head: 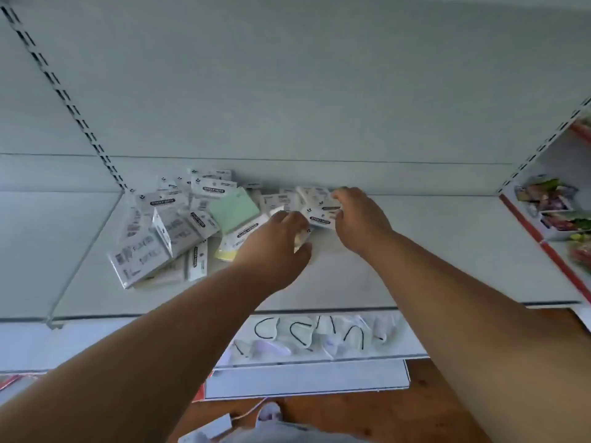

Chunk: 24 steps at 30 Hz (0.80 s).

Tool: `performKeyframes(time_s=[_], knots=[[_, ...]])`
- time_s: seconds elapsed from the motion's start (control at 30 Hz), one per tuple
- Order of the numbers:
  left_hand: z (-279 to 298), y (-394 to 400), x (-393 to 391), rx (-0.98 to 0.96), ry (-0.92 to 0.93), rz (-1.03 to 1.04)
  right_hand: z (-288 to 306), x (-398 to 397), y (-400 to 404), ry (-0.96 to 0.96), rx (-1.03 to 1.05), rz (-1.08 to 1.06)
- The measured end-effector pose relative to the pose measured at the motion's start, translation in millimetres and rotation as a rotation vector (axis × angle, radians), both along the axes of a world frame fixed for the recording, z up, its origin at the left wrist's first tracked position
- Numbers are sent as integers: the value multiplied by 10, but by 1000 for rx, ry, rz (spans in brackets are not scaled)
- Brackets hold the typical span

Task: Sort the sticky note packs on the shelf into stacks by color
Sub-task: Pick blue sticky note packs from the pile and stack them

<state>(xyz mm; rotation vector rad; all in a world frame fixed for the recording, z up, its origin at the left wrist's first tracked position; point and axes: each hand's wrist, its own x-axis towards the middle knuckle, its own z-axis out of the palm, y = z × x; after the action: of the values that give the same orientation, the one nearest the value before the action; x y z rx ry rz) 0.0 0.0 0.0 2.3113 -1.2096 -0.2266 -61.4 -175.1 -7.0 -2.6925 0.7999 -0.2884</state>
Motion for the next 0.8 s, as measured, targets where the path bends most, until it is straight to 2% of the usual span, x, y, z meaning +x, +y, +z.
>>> performKeyframes(time_s=[0.13, 0.2, 0.3, 0.4, 0.47, 0.6, 0.7, 0.8], knots=[[42, -222, 136, 20, 5, 9, -57, 210, -246, 246, -26, 29], [46, -310, 177, 28, 10, 10, -106, 292, -319, 274, -52, 55], [56, -429, 216, 28, 24, 61, -130, 278, -415, 160, -94, 72], [59, -543, 171, -7, 3, 116, -32, 106, -548, -71, -130, 51], [84, -636, 117, -45, -42, 169, 86, -57, -641, -209, -13, 60], [122, -904, -112, -76, -8, 196, 280, -390, -798, -321, 428, 29], [91, -1091, -353, -125, 127, 213, 360, -589, -984, -363, 719, 5], [25, -1255, -605, -166, 267, 292, 371, -788, -1202, -329, 894, 4]])
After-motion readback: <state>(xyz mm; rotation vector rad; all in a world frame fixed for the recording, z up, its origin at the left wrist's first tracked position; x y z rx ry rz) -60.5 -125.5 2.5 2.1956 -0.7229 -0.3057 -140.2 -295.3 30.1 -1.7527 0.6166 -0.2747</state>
